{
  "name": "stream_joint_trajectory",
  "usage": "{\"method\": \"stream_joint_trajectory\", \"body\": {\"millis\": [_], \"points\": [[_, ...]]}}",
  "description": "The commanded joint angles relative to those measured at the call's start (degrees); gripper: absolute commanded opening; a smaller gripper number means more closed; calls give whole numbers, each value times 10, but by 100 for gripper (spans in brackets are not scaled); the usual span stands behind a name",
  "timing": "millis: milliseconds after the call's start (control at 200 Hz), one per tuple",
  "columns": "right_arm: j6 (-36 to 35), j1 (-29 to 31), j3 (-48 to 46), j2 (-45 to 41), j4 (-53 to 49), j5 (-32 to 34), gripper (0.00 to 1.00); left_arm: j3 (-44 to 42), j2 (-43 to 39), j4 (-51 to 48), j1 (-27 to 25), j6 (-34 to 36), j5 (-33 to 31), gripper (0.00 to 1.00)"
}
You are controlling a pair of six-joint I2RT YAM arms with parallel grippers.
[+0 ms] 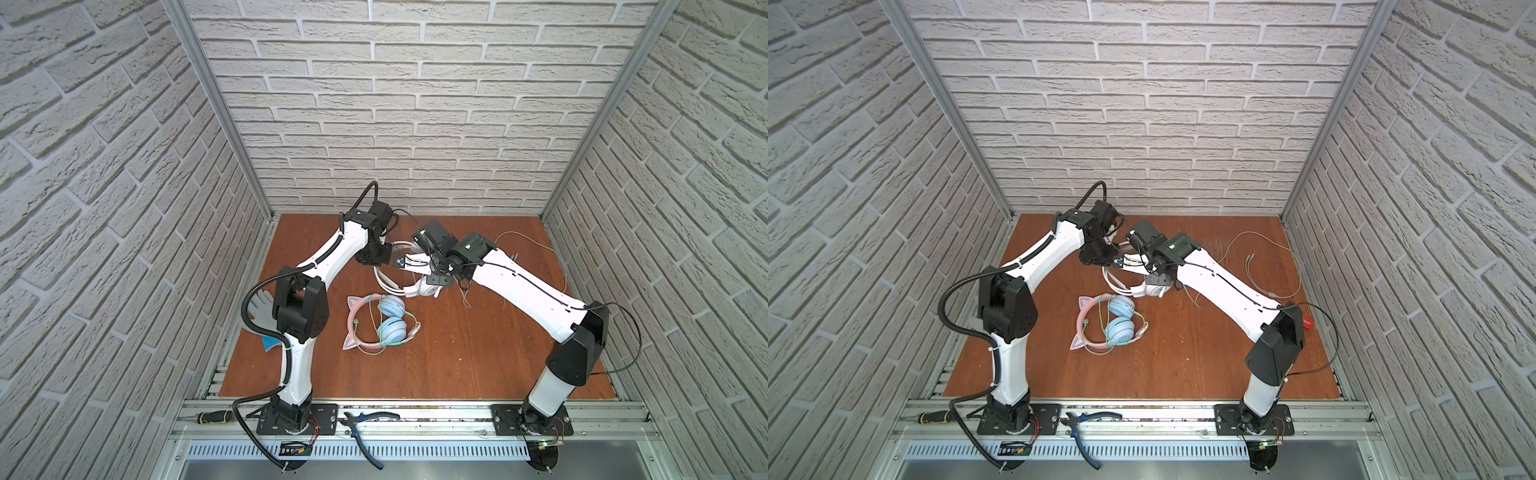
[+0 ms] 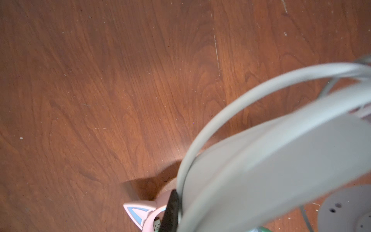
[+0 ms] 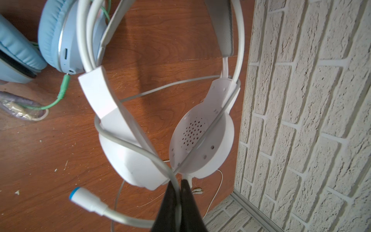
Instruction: Wrap the headphones
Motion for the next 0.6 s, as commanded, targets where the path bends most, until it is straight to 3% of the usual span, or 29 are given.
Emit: {"method": "stream_joint_trajectory", "body": {"millis": [0,595], "points": [[-17,-11,-10,-17,54,-15,9,16,1,9,-4,21,51,0],[-52,-61,-33,17,124,-5,12,23,7,-6,-12,64,87,0]]}}
